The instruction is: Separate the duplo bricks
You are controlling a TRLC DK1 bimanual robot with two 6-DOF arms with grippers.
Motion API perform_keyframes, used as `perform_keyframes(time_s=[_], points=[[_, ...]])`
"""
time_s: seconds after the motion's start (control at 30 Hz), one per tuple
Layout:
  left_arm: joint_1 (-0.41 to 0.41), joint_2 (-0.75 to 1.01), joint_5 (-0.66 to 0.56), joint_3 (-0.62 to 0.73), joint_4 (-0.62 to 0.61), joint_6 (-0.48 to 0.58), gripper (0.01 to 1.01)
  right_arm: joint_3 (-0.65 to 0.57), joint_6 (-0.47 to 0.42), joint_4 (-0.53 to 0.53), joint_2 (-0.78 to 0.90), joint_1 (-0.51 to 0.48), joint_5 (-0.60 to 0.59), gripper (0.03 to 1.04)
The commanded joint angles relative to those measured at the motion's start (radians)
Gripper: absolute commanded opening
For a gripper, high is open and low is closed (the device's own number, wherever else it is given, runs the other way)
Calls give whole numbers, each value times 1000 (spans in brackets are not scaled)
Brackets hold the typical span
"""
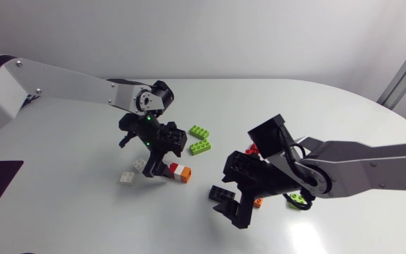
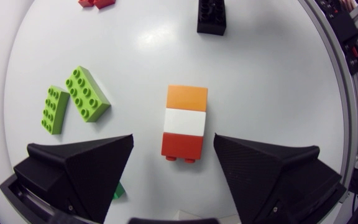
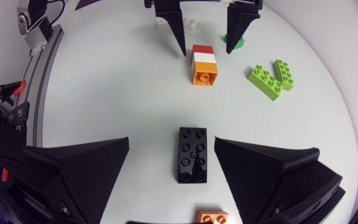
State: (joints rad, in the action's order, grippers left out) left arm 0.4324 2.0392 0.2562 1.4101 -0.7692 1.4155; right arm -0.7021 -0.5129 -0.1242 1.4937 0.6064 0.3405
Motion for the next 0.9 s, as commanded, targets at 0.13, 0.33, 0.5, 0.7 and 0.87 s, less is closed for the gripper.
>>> perform_keyframes(time_s=[0.13, 0.33, 0.5, 0.7, 0.87], points=[[-14, 41, -8, -11, -16, 53, 764, -2, -1, 15, 27, -7, 11, 985], [-9, 59, -8, -19, -12, 49, 634, -2, 4, 15, 27, -7, 11, 985], [-1, 61, -6, -25, -4, 30, 577, 3, 7, 15, 22, -7, 11, 985], [9, 41, 14, -46, 4, 13, 503, 3, 13, 15, 19, 3, 9, 985], [17, 21, 41, -62, 11, -1, 385, 3, 20, 15, 11, 7, 8, 985]])
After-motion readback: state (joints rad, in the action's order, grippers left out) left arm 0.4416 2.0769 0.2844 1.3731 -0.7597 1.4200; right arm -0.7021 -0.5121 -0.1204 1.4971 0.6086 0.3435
